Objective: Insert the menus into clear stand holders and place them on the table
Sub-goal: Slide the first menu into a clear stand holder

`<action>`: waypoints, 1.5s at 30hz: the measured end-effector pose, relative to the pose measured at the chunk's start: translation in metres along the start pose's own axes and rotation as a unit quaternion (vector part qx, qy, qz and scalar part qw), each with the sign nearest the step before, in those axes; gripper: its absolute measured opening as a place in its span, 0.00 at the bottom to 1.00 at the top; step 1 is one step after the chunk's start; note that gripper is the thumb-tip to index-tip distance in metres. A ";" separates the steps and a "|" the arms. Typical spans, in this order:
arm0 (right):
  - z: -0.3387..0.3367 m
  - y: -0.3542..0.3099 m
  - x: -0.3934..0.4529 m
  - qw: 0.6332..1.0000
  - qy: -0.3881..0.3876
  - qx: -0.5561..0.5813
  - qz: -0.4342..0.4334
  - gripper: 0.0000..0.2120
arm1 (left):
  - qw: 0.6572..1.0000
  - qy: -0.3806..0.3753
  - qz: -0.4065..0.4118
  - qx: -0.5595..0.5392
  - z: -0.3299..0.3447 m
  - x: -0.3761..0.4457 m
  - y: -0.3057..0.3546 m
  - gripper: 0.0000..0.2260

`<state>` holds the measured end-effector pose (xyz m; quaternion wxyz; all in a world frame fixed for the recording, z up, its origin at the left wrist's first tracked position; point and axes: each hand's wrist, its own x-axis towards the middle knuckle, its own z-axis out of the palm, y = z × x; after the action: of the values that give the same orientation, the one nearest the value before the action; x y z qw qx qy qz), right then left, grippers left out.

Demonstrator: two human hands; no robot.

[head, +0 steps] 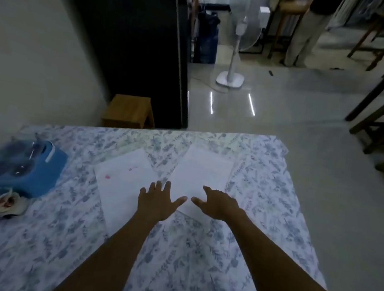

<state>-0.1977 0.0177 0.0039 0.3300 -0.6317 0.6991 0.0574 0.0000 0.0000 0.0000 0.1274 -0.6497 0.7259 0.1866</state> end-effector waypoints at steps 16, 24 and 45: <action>0.054 0.012 -0.001 0.996 0.032 0.053 0.069 0.42 | 0.997 -0.004 0.053 -0.051 0.033 0.037 -0.022 0.38; 0.086 -0.009 -0.008 0.989 0.075 0.083 0.098 0.40 | 0.994 0.056 0.061 -0.074 0.057 0.033 -0.028 0.33; 0.033 -0.012 -0.052 0.836 0.232 0.453 0.206 0.11 | 0.934 0.043 0.081 -0.345 0.000 0.006 -0.054 0.42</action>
<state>-0.1752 0.0755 0.0102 0.3877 -0.2479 0.8169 -0.3477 0.0528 -0.0105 -0.0079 -0.1519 -0.6000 0.6717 0.4070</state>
